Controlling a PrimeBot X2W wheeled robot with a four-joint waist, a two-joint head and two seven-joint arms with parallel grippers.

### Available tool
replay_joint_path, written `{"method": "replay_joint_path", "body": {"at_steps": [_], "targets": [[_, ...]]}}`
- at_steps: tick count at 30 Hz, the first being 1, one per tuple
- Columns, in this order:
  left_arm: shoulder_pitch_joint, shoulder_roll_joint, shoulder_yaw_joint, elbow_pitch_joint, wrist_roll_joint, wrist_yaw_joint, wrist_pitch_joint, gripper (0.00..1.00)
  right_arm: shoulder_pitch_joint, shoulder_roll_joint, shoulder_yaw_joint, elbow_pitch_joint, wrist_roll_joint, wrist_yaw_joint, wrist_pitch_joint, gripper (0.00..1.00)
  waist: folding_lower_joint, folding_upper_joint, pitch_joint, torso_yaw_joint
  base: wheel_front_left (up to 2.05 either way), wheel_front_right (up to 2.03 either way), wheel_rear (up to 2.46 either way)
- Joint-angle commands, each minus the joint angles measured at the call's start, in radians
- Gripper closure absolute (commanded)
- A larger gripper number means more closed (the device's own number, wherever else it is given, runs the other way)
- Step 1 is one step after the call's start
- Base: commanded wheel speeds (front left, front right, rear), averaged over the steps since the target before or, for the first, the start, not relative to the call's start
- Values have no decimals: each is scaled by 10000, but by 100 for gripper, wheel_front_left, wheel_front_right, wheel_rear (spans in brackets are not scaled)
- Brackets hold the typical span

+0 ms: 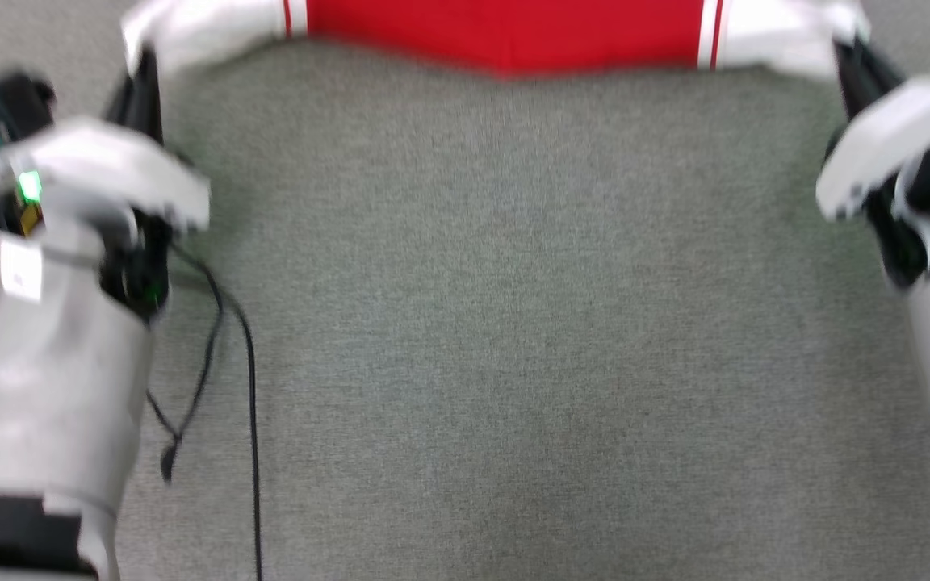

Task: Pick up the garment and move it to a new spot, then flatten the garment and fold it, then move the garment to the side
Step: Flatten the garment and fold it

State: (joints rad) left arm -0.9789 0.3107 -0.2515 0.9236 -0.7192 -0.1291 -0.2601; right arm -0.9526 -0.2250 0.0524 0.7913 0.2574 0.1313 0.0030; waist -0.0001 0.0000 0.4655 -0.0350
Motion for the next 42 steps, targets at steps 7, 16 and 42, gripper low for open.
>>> {"method": "replay_joint_path", "body": {"at_steps": [7,16,42], "targets": [[2939,39,426,-1387,144,138,-71,100,2796,-461,-90,-879,519,-10,-258,100,1,0,-1687,149,0,0,0],[6449,-4,766,-3174,133,808,-73,100,6344,-30,-899,-2820,826,-12,301,100,1,0,-3044,205,0,0,0],[11673,155,369,-8362,139,2556,1223,100,11813,1193,-2203,-7388,398,-11,2220,0,1,0,-4750,816,0,0,0]]}}
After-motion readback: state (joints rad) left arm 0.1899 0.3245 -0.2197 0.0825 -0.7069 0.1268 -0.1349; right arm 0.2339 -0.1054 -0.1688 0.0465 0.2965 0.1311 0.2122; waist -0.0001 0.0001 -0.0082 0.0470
